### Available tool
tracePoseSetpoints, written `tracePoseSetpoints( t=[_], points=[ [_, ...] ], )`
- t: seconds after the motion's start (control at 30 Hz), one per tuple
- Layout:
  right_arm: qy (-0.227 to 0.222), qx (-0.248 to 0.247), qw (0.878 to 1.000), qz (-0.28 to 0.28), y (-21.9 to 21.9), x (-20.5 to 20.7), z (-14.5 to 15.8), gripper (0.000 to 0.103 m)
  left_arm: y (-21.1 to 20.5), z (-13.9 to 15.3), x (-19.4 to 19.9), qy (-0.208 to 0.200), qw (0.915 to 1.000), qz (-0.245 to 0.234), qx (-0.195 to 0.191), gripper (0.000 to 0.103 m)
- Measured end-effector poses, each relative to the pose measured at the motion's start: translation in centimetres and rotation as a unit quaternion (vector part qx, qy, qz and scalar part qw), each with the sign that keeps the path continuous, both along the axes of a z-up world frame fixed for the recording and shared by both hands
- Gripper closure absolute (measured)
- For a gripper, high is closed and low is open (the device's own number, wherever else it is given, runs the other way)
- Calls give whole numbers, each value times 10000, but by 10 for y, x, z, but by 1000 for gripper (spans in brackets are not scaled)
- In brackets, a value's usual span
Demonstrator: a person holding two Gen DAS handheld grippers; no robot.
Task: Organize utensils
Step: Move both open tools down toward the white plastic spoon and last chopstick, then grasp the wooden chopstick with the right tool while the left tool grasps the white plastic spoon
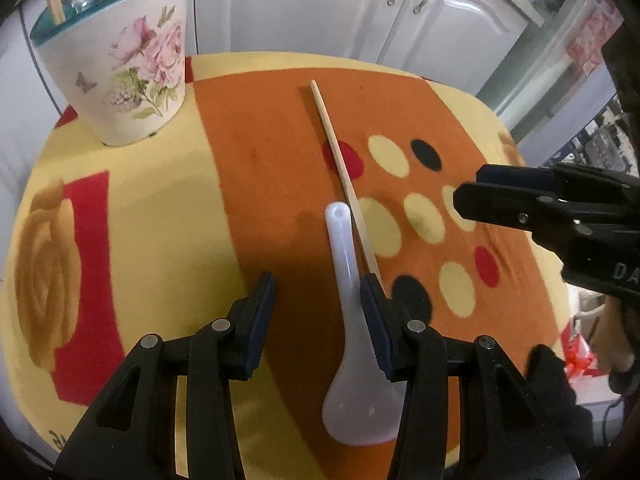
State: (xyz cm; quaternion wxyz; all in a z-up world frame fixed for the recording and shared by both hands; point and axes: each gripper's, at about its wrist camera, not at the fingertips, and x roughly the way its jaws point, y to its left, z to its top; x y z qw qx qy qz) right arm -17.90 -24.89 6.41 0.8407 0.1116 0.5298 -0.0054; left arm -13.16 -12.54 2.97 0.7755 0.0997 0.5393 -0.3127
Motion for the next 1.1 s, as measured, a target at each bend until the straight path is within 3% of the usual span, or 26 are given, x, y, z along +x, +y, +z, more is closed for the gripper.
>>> tracePoseSetpoints(
  t=[0.17,0.3,0.4,0.73,1.1],
  points=[
    [14,15,10000,34,1,0,-1,65,-7,-1,2,-67,9999,22,72,61],
    [30,37,10000,42,3,2,-2,65,-2,-2,4,-126,9999,80,84,75],
    [36,22,10000,69,3,2,-3,65,10,-2,6,-51,9999,150,39,79],
    [70,154,9998,94,5,9,-7,65,49,-2,9,21,9985,544,-13,82],
    [152,479,9987,60,7,59,-19,65,78,0,19,329,9939,979,-395,78]
  ],
)
